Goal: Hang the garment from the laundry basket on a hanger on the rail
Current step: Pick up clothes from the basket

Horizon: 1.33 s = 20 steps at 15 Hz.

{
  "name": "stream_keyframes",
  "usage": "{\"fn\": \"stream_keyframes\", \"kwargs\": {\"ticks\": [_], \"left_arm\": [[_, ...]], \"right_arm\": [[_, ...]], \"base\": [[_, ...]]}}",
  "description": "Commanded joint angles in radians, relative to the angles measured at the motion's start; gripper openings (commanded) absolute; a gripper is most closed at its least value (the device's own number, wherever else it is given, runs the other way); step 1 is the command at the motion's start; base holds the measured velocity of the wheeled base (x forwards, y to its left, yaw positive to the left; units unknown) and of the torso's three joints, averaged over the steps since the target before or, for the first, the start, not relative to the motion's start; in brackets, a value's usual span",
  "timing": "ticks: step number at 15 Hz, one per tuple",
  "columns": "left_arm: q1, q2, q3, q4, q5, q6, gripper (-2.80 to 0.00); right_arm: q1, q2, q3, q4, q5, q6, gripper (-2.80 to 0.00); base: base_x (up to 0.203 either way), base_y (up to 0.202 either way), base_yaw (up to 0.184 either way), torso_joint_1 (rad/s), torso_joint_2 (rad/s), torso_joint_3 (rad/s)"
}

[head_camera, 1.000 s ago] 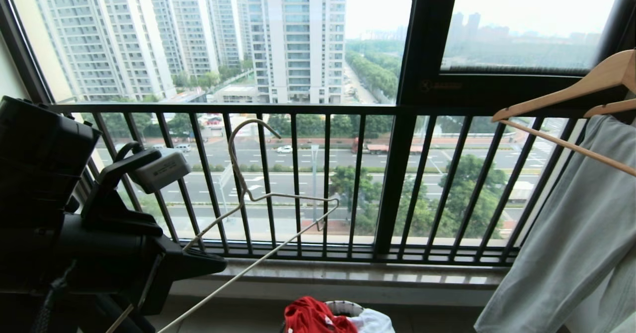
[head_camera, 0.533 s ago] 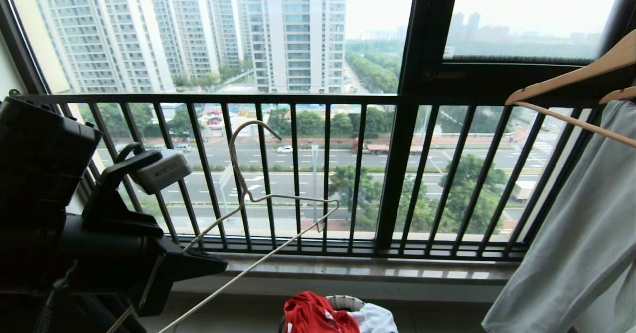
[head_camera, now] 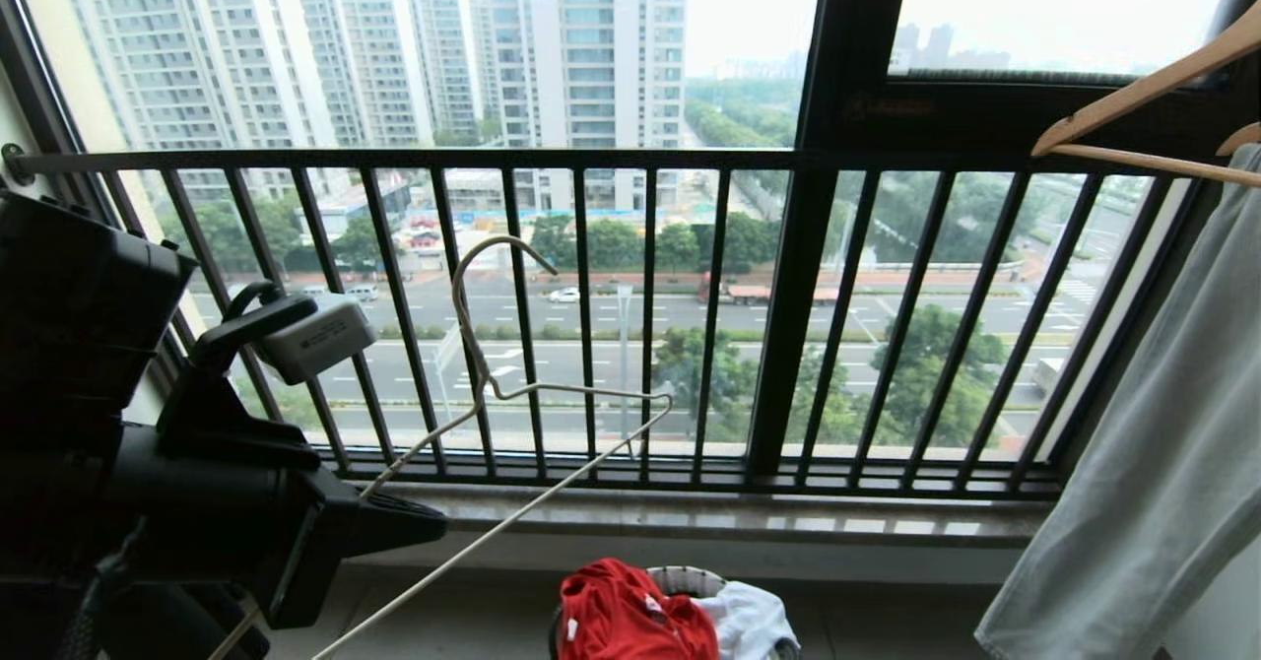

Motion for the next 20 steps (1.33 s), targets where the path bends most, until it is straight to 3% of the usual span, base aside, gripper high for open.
{"fn": "stream_keyframes", "kwargs": {"ticks": [1,20], "left_arm": [[0.0,-0.001,0.0,0.002,-0.003,-0.001,-2.8],[-0.002,-0.004,0.009,0.001,-0.015,-0.001,-2.8]], "right_arm": [[0.0,0.001,0.0,0.0,0.0,0.0,-2.8],[0.001,0.001,0.0,0.0,0.0,0.0,-2.8]], "base": [[0.0,0.0,0.0,-0.235,0.54,0.31],[0.0,0.0,0.0,-0.173,0.49,0.315]]}}
